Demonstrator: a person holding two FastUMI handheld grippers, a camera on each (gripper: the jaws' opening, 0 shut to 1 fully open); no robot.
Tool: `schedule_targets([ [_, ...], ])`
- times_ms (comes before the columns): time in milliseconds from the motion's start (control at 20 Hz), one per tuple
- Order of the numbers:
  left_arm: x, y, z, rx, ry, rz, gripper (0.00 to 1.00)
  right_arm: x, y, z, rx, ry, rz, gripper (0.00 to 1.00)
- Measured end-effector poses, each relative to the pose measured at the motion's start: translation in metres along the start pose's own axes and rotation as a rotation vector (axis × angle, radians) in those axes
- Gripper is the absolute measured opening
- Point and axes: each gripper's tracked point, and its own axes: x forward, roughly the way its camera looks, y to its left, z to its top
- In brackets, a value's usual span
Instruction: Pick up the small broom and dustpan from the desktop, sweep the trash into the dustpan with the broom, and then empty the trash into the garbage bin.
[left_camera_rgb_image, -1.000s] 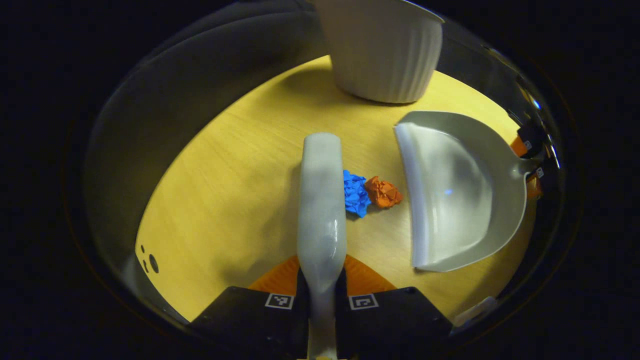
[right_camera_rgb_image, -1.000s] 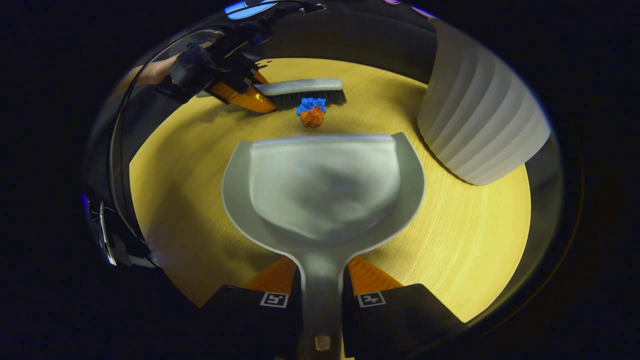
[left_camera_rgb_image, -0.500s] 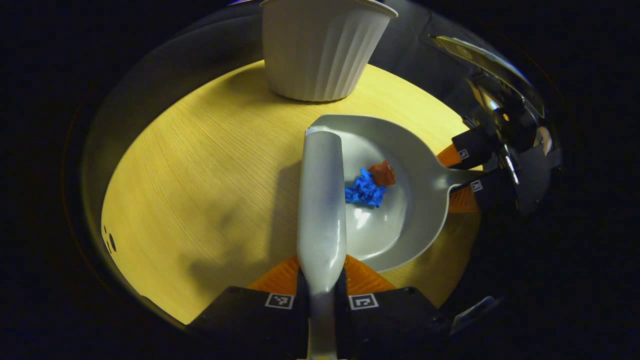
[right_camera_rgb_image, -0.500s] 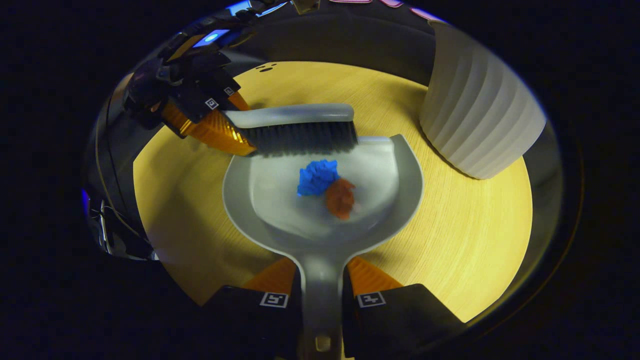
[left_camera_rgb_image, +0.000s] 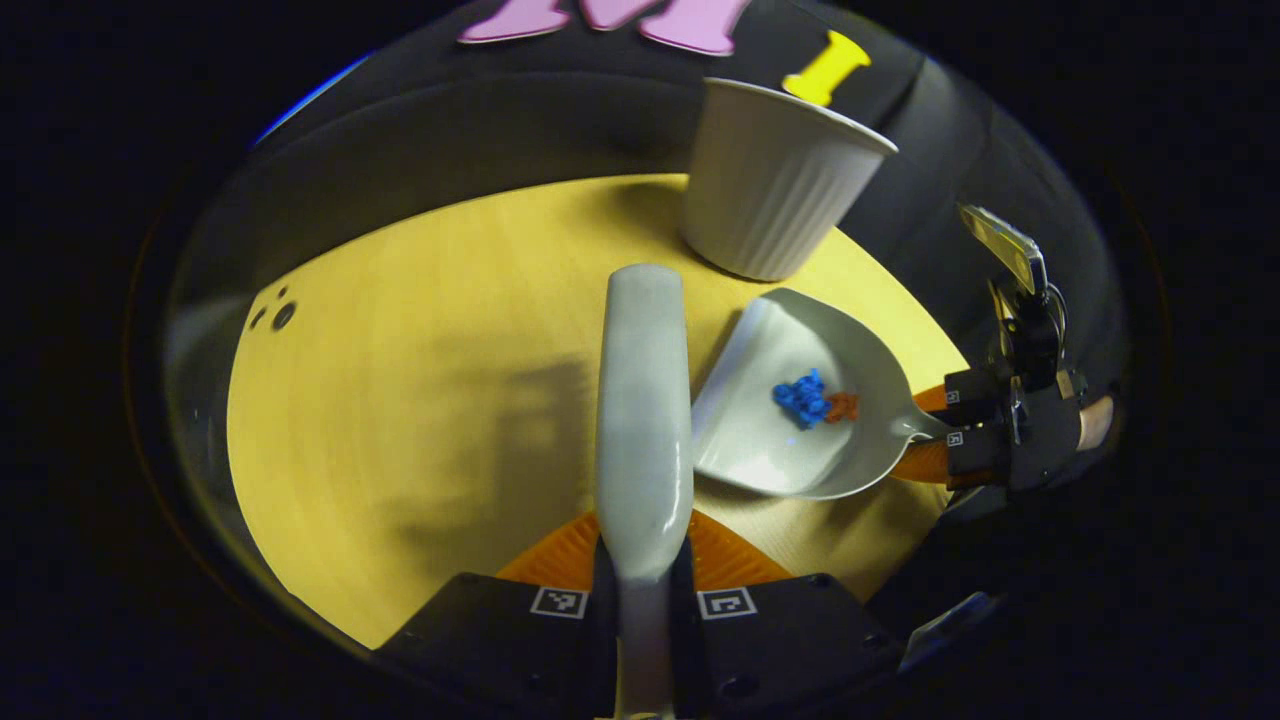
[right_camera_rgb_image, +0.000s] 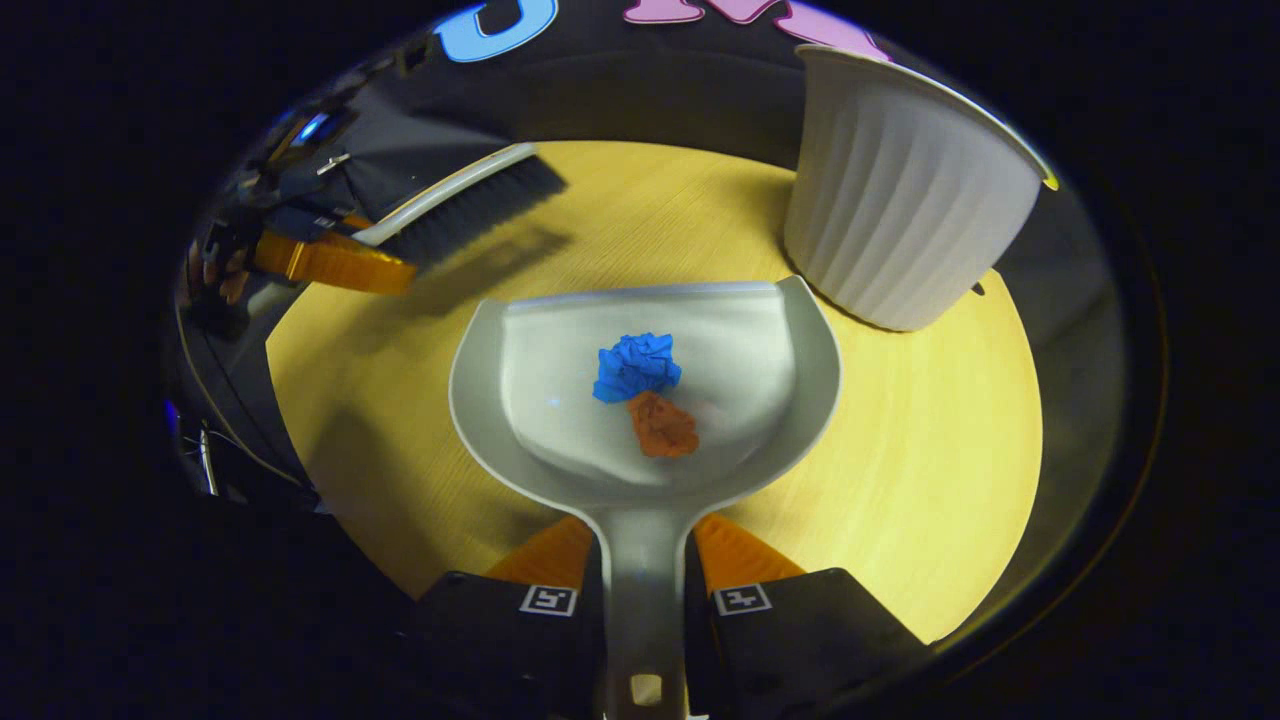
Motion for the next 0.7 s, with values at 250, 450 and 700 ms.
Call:
schedule_targets([
  [250, 0.01, 0.064, -0.062, -0.097, -0.045, 0.102, 0.24, -0.028, -0.027, 0.005, 0.012, -0.031, -0.03, 0.35],
  [450, 0.05, 0.076, -0.109, -0.16, -0.05, 0.119, 0.26, -0.071, -0.03, 0.024, 0.072, -0.034, -0.038, 0.35],
  [700, 0.035, 0.072, -0.131, -0.217, -0.049, 0.127, 0.25, -0.122, -0.037, 0.043, 0.166, -0.048, -0.026, 0.34],
])
